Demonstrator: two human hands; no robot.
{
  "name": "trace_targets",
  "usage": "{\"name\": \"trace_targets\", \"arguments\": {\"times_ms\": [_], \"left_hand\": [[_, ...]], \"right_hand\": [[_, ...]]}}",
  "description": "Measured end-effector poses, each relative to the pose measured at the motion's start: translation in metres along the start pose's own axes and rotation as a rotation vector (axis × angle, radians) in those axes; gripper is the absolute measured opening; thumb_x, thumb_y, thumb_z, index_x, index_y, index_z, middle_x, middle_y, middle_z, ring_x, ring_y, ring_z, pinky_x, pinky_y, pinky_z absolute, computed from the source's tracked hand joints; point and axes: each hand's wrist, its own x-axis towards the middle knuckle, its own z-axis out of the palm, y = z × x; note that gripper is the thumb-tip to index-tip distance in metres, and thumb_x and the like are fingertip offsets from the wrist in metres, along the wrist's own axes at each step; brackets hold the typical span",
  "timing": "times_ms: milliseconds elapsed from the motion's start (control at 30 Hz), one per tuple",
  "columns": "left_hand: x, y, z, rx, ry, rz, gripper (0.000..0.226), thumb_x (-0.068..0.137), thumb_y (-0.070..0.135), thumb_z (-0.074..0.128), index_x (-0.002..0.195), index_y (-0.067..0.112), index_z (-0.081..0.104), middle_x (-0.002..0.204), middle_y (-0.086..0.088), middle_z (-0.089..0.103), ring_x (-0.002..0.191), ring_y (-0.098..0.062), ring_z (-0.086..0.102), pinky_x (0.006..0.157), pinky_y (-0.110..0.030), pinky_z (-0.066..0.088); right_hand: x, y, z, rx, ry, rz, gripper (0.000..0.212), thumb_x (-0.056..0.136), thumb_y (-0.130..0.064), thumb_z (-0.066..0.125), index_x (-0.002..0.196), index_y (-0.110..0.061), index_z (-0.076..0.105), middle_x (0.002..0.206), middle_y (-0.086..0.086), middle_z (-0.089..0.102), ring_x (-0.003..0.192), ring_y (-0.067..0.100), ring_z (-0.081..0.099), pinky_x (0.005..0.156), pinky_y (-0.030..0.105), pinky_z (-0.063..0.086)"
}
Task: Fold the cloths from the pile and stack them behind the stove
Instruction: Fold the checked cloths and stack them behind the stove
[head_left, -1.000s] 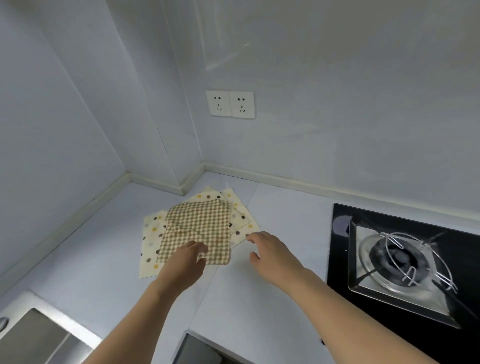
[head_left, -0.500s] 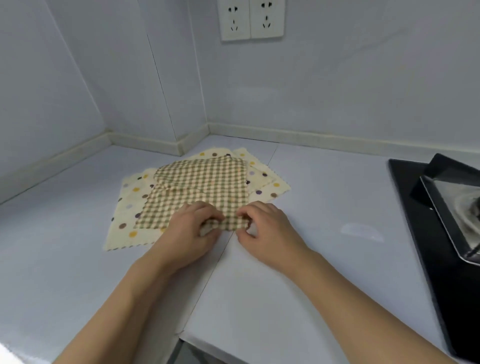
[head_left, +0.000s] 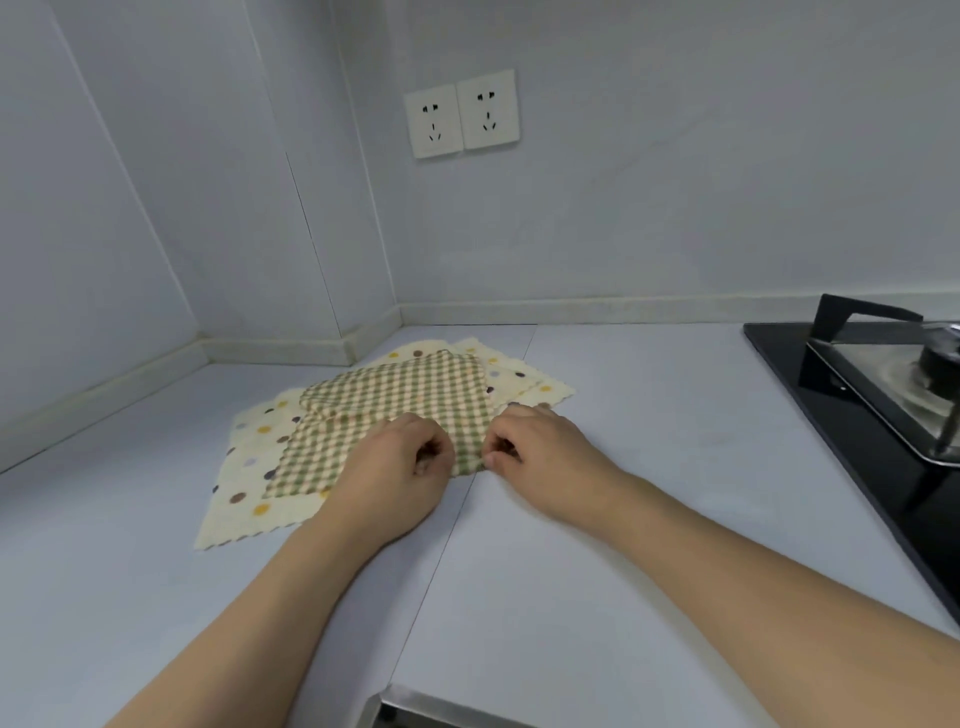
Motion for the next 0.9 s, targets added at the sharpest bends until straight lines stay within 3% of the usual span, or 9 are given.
{"name": "trace_targets", "arguments": {"times_ms": [33,133,300,467,600,700,800,900], "left_hand": [[-0.001,0.000,-0.001,0.021,-0.007,0.014,0.001,0.079,0.033,0.057,0.079,0.033,0.059,0.082,0.016,0.056,0.081,-0.013,0.051,0.076,-0.031,0.044],[-0.002,0.003,0.000,0.175,0.052,0.063,0.021,0.074,0.041,0.051,0.090,0.032,0.062,0.088,0.019,0.054,0.083,-0.012,0.047,0.075,-0.030,0.033],[0.004,0.004,-0.004,0.212,0.267,0.053,0.021,0.089,0.032,0.048,0.090,0.022,0.067,0.087,0.008,0.061,0.081,-0.021,0.056,0.076,-0.040,0.046],[0.004,0.009,-0.007,0.175,0.310,0.009,0.023,0.096,0.025,0.043,0.092,0.015,0.064,0.085,0.002,0.062,0.080,-0.021,0.054,0.072,-0.036,0.041],[0.004,0.018,-0.014,0.094,0.381,-0.037,0.017,0.098,0.022,0.048,0.099,0.017,0.064,0.092,0.007,0.062,0.086,-0.016,0.052,0.072,-0.032,0.037],[0.005,0.033,-0.027,0.039,0.421,-0.011,0.016,0.098,0.023,0.050,0.101,0.019,0.065,0.092,0.009,0.062,0.086,-0.015,0.054,0.070,-0.031,0.038],[-0.003,0.055,-0.044,-0.052,0.435,0.007,0.014,0.097,0.026,0.052,0.098,0.023,0.066,0.087,0.013,0.063,0.082,-0.012,0.056,0.070,-0.032,0.044],[-0.013,0.082,-0.071,-0.036,0.375,0.062,0.011,0.096,0.028,0.055,0.093,0.027,0.066,0.077,0.017,0.060,0.076,-0.010,0.057,0.066,-0.030,0.045]], "right_hand": [[0.000,-0.001,-0.001,0.015,0.014,0.006,0.009,0.095,-0.024,0.053,0.093,-0.020,0.060,0.099,-0.008,0.054,0.093,0.011,0.044,0.091,0.032,0.040],[-0.001,-0.001,-0.005,0.145,0.104,0.046,0.012,0.097,-0.022,0.049,0.092,-0.017,0.057,0.096,-0.008,0.053,0.088,0.011,0.049,0.082,0.030,0.043],[-0.004,0.000,-0.013,0.324,0.308,0.014,0.011,0.099,-0.021,0.047,0.096,-0.015,0.055,0.096,-0.007,0.055,0.085,0.007,0.051,0.077,0.024,0.042],[-0.007,-0.004,-0.018,0.431,0.361,-0.040,0.009,0.100,-0.017,0.046,0.097,-0.015,0.055,0.075,-0.005,0.061,0.071,0.007,0.057,0.063,0.015,0.040],[-0.007,-0.004,-0.017,0.343,0.414,-0.108,0.023,0.098,-0.006,0.041,0.108,-0.015,0.060,0.083,-0.018,0.052,0.073,0.000,0.054,0.069,0.010,0.039],[-0.012,-0.009,-0.020,0.233,0.415,-0.138,0.031,0.093,-0.001,0.041,0.115,-0.012,0.061,0.099,-0.011,0.045,0.081,0.000,0.049,0.078,0.015,0.042],[-0.025,-0.025,-0.029,0.156,0.419,-0.092,0.021,0.092,-0.011,0.051,0.111,-0.015,0.058,0.103,-0.011,0.043,0.082,0.006,0.049,0.076,0.025,0.046],[-0.039,-0.043,-0.065,0.131,0.450,-0.101,0.008,0.093,-0.013,0.054,0.099,-0.015,0.059,0.093,-0.011,0.046,0.078,0.007,0.046,0.070,0.021,0.039]]}}
